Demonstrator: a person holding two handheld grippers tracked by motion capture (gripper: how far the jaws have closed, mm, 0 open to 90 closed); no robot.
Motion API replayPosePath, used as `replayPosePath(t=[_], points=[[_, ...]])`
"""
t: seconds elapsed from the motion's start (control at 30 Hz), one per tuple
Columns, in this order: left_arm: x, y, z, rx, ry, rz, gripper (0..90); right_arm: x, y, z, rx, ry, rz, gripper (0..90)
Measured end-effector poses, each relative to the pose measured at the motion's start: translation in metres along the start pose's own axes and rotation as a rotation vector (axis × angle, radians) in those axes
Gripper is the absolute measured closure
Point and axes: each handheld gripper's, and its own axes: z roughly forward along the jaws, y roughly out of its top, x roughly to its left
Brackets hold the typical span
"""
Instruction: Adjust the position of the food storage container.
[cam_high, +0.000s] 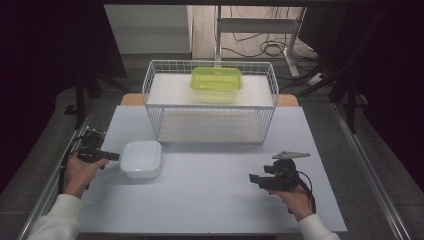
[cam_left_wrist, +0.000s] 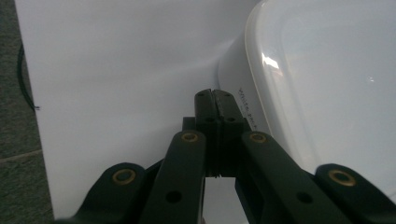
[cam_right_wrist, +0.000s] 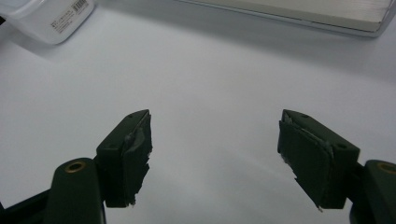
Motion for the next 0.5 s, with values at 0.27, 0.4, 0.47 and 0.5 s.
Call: replayPosePath(t=[0.27, 0.4, 0.47, 0.5], points=[[-0.016, 0.001, 0.003, -0.008, -0.037, 0.020, 89.9, -0.002, 0.001, -0.002, -0.006, -0.003, 0.008, 26.2], [-0.025, 0.000, 0.008, 0.004, -0.047, 0.036, 89.9, -0.003, 0.001, -0.002, -0.005, -0.003, 0.007, 26.1], [-0.028, 0.000, 0.010, 0.003, -0.052, 0.040, 89.9, -0.003, 0.001, -0.002, -0.007, -0.003, 0.007, 26.1], [-0.031, 0.000, 0.011, -0.001, -0.058, 0.041, 89.9, -0.003, 0.001, -0.002, -0.008, -0.003, 0.008, 26.1]])
